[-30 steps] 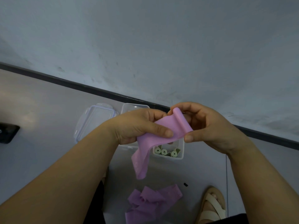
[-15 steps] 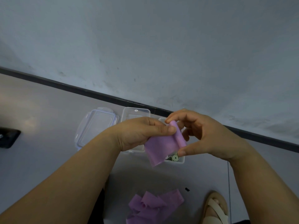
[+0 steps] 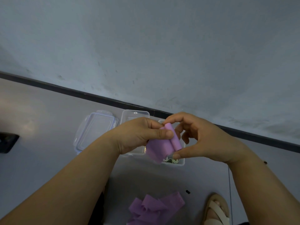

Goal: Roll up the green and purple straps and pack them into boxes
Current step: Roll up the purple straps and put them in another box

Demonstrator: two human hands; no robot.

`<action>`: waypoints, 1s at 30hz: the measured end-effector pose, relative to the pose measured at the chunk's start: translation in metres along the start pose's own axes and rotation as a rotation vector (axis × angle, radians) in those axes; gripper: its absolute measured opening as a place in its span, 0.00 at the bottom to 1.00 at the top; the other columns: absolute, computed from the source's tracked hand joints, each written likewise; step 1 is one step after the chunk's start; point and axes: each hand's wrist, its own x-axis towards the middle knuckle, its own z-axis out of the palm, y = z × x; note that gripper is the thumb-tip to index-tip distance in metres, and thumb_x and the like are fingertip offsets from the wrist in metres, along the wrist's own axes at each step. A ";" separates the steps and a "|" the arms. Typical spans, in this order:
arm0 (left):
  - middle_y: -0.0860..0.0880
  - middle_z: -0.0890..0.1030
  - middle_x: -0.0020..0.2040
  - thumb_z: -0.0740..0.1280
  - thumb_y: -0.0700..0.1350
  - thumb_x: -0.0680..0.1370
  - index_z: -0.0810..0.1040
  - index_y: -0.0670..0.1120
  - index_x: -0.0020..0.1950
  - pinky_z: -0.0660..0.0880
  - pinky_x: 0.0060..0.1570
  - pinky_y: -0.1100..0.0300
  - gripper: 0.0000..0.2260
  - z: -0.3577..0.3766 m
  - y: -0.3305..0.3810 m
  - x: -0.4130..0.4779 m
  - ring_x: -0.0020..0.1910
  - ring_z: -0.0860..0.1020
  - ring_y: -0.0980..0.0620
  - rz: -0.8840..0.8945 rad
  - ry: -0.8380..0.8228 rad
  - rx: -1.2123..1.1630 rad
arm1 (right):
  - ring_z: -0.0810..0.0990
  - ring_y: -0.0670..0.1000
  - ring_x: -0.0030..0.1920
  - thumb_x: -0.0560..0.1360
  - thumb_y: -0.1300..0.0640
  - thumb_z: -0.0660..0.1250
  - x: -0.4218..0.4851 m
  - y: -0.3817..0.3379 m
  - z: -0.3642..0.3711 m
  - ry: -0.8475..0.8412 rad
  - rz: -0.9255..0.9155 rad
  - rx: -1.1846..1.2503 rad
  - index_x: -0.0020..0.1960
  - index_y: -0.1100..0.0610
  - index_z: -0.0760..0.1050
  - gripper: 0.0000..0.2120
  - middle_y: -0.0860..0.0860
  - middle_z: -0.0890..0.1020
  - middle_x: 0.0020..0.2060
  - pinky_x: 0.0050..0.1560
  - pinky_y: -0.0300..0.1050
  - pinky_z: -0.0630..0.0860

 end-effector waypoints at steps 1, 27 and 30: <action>0.54 0.84 0.40 0.69 0.60 0.62 0.85 0.56 0.36 0.76 0.54 0.54 0.11 0.000 0.000 0.000 0.46 0.80 0.52 -0.004 -0.006 0.002 | 0.76 0.44 0.47 0.58 0.50 0.78 0.000 0.000 0.000 0.007 -0.011 -0.022 0.58 0.44 0.71 0.30 0.37 0.75 0.51 0.46 0.48 0.78; 0.48 0.84 0.48 0.69 0.61 0.59 0.84 0.52 0.46 0.77 0.53 0.47 0.20 0.002 -0.003 0.010 0.52 0.80 0.44 0.111 0.350 -0.172 | 0.76 0.42 0.34 0.68 0.36 0.55 0.015 0.002 0.016 0.525 0.195 0.278 0.43 0.51 0.78 0.22 0.46 0.81 0.34 0.39 0.37 0.74; 0.48 0.84 0.47 0.70 0.58 0.62 0.83 0.50 0.47 0.77 0.53 0.49 0.19 0.003 -0.004 0.013 0.49 0.81 0.47 0.156 0.381 -0.208 | 0.76 0.44 0.35 0.61 0.33 0.58 0.019 0.002 0.021 0.539 0.169 0.315 0.42 0.51 0.78 0.25 0.47 0.80 0.33 0.41 0.42 0.74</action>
